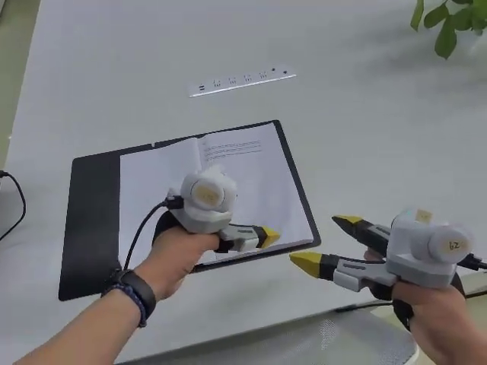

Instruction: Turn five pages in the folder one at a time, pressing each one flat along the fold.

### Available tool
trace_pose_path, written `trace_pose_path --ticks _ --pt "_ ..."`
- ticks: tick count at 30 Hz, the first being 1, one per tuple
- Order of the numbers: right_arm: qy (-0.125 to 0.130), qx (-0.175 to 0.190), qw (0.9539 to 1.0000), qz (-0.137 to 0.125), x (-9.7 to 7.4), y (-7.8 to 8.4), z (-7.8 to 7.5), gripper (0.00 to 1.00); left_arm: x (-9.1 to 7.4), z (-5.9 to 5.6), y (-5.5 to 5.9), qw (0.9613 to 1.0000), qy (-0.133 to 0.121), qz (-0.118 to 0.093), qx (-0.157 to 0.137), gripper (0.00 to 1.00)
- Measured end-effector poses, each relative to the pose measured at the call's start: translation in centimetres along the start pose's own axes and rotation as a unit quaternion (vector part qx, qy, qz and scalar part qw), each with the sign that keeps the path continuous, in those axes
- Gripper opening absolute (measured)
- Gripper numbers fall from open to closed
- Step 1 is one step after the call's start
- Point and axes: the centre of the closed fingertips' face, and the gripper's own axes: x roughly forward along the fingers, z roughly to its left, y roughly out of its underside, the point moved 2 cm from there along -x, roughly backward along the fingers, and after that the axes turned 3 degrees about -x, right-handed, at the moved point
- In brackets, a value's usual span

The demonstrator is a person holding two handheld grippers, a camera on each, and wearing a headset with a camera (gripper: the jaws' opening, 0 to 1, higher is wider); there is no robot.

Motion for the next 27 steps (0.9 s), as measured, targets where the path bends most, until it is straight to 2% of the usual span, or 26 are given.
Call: trace_pose_path --ticks 4,6,8,9,12,14,19,21,22,23,24,27 --pt "0.000 0.002 1.0000 0.000 0.0 0.1 0.0 0.74 1.5 0.3 -0.3 1.0000 -0.008 0.002 0.000 0.68" --pt "-0.002 0.004 1.0000 0.002 0.1 0.2 0.1 0.74 2.6 0.6 -0.3 0.9996 -0.015 0.001 -0.025 0.66" --pt "-0.003 0.006 1.0000 0.004 0.2 0.3 0.2 0.74 3.5 0.6 -0.1 0.9993 -0.019 0.011 -0.030 0.68" --pt "-0.005 0.006 1.0000 0.007 0.3 0.4 0.3 0.74 4.0 0.4 0.0 0.9992 -0.021 0.017 -0.028 0.70" --pt "-0.007 0.005 0.9999 0.009 0.4 0.6 0.3 0.74 5.0 -0.5 -0.1 0.9995 -0.018 0.018 -0.021 0.71" --pt "-0.007 0.009 0.9999 0.009 0.5 0.6 0.2 0.74 5.6 -1.1 0.4 0.9995 -0.012 0.025 -0.012 0.70" --pt "-0.012 0.011 0.9998 0.016 0.6 0.9 0.1 0.74 7.1 -1.6 1.8 0.9987 -0.017 0.048 -0.002 0.70" --pt "-0.012 0.012 0.9997 0.017 0.5 1.0 0.0 0.74 7.4 -1.0 2.3 0.9973 -0.039 0.057 0.023 0.68" --pt "-0.012 0.012 0.9997 0.017 0.5 1.0 -0.1 0.74 7.3 -0.2 2.5 0.9937 -0.065 0.064 0.065 0.63" --pt "-0.012 0.012 0.9997 0.017 0.5 1.0 -0.1 0.74 7.2 -0.1 2.5 0.9925 -0.070 0.064 0.077 0.60" --pt "-0.011 0.011 0.9997 0.018 0.5 1.0 -0.2 0.73 7.3 -0.6 2.4 0.9960 -0.058 0.054 0.042 0.61" --pt "-0.012 0.007 0.9996 0.023 0.6 1.2 -0.3 0.73 7.2 -0.6 2.4 0.9963 -0.053 0.051 0.046 0.61"
